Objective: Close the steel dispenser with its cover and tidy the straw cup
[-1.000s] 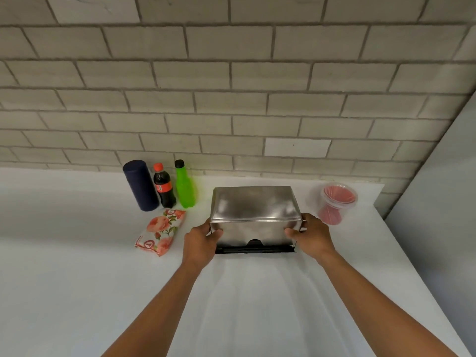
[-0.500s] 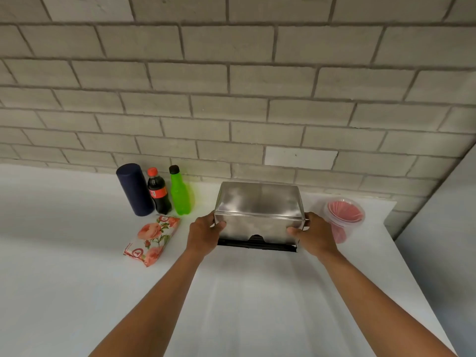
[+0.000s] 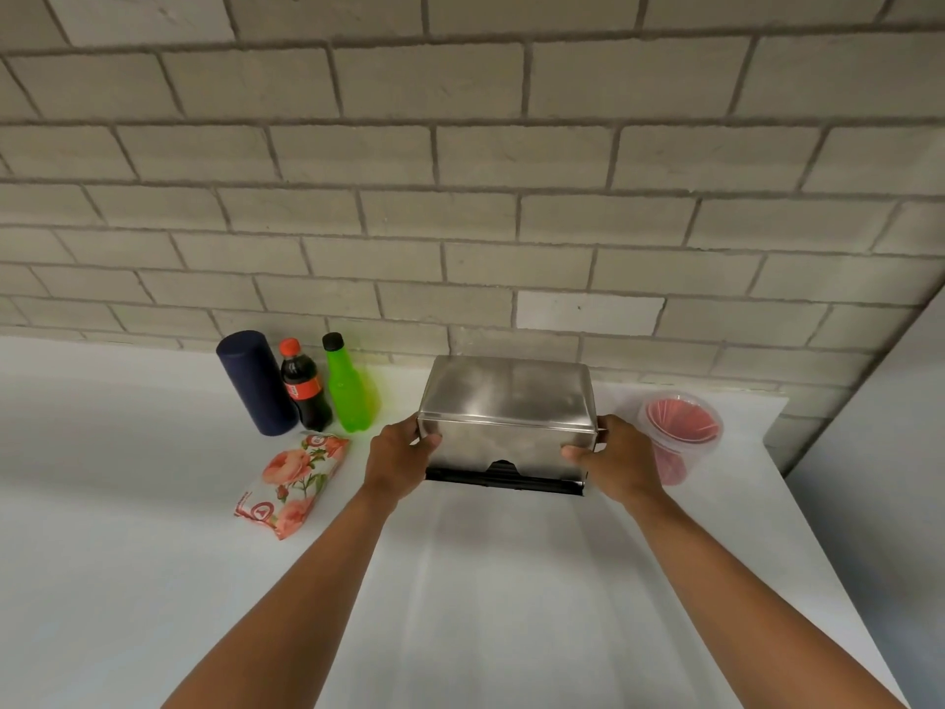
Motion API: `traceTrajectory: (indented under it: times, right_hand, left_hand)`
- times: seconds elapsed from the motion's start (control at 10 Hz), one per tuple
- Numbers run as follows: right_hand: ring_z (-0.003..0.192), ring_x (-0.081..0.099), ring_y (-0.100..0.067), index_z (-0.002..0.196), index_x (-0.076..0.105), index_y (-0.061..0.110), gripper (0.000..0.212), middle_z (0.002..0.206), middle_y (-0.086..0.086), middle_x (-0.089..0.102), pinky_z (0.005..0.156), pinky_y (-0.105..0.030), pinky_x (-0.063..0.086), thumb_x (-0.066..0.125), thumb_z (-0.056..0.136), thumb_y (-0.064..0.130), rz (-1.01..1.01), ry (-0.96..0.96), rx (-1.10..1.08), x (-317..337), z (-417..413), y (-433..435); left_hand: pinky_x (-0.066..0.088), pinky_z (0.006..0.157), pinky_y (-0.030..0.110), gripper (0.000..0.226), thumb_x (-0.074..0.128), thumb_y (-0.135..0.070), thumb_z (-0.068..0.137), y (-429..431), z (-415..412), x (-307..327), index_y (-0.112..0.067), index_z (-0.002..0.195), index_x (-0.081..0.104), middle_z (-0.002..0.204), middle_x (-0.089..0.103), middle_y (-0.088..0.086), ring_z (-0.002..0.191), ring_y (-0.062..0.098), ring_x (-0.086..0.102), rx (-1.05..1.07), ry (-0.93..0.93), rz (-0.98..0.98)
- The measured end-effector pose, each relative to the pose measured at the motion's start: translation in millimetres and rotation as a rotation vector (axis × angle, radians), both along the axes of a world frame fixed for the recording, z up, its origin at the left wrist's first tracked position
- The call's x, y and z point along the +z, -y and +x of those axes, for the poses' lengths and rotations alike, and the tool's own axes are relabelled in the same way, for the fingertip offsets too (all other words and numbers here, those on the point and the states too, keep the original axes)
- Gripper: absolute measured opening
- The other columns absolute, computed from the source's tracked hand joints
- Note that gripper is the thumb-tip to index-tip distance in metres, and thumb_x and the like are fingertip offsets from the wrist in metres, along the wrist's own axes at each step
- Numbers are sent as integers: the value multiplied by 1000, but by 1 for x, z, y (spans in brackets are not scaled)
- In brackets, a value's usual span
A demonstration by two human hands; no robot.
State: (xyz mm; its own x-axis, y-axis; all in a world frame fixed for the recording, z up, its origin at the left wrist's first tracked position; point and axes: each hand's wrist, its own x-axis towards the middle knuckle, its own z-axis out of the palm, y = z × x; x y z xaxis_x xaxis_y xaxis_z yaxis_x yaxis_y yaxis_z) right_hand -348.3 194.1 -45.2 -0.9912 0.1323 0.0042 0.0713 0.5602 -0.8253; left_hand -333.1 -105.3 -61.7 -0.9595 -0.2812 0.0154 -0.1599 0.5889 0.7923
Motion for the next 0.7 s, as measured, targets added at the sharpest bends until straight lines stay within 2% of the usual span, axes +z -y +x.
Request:
traceTrajectory:
  times: [0.1,0.2,0.4,0.5,0.6,0.7]
  right_hand:
    - [82,65,-11,98,70,17,32,90,6,71,55,-13,39,89,72,19,0,8,1,-1,0,0]
    - [78,62,-1,97,69,18,33,87,12,69,57,-14,39,89,72,20,-4,8,-3,-2,-1,0]
    - [77,64,-6,98,66,22,31,87,9,70,57,-20,43,87,75,27,21,32,-4,0,5,1]
    - [81,68,-13,115,67,19,45,94,0,74,66,-27,53,85,75,29,44,66,18,2,12,2]
    - [85,65,-16,132,58,12,68,96,2,69,63,-22,46,85,73,33,21,107,27,5,25,4]
    - [91,60,-17,142,50,15,80,103,2,60,67,-23,46,85,73,38,3,154,-20,10,46,6]
  left_hand:
    - [41,63,27,13,67,-27,96,0,1,0,-23,102,78,95,78,3,91,26,68,-4,4,-3]
    - [42,66,27,13,67,-27,96,-1,2,1,-25,103,78,97,78,2,94,26,69,7,14,25]
    - [52,82,37,23,67,-37,94,-10,16,6,-19,106,76,104,79,3,100,30,71,32,23,38]
    - [53,98,40,37,72,-40,91,-13,29,11,-18,121,71,124,75,1,110,27,71,52,85,67]
    - [48,108,37,67,76,-43,90,-11,45,12,-18,148,54,142,65,3,124,22,65,74,123,114]
    - [49,107,34,76,78,-42,89,-12,65,16,-17,154,48,146,61,5,127,22,63,75,141,185]
